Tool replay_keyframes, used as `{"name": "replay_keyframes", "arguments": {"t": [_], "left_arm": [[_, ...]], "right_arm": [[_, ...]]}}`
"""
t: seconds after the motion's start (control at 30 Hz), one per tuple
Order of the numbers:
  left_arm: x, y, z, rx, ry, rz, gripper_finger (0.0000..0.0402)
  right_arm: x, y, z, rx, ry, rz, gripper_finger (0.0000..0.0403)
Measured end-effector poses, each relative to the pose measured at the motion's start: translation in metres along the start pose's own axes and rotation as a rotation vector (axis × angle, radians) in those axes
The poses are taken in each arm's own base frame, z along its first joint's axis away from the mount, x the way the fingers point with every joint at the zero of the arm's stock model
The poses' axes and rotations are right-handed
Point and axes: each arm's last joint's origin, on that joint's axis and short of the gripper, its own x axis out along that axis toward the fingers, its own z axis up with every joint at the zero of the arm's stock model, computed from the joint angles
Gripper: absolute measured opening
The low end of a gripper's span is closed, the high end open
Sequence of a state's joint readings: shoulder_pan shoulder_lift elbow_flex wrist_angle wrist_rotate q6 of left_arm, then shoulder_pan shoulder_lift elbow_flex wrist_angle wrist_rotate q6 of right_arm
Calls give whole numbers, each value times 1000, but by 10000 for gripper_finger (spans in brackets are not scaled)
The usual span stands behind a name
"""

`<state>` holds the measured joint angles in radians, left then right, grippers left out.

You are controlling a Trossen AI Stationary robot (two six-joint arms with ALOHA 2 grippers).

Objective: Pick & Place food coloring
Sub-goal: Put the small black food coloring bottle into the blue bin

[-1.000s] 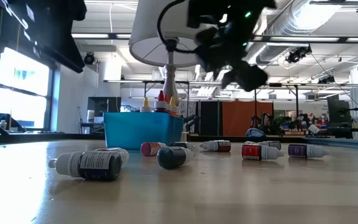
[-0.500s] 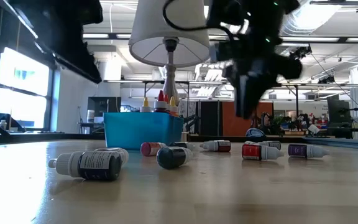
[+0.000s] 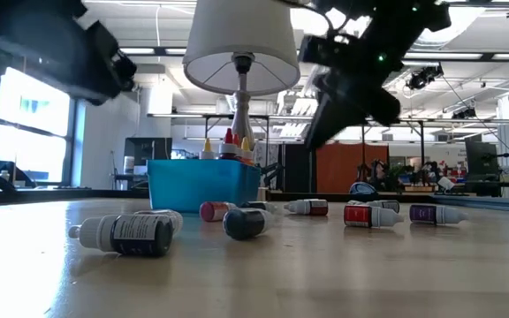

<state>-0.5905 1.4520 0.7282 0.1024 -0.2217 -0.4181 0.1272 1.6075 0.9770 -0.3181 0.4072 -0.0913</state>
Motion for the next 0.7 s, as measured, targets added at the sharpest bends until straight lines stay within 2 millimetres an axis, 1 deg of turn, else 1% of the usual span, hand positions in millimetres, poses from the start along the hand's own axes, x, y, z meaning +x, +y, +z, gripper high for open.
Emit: {"name": "replay_keyframes", "arguments": {"t": [0.1, 0.23, 0.33, 0.5, 0.7], "left_arm": [[15, -2, -7, 26, -3, 6, 140], [34, -3, -15, 21, -14, -11, 140], [43, -4, -20, 18, -25, -19, 140], [52, -6, -26, -4, -30, -26, 140], [60, -14, -37, 9, -20, -39, 140]], "right_arm": [[-5, -2, 1, 44, -114, -18, 157], [-9, -4, -4, 38, -223, -31, 157], [-11, -3, -7, 31, -290, -42, 157], [-11, -3, -11, 66, -383, -56, 157], [-8, -1, -17, 89, -388, -51, 157]]}}
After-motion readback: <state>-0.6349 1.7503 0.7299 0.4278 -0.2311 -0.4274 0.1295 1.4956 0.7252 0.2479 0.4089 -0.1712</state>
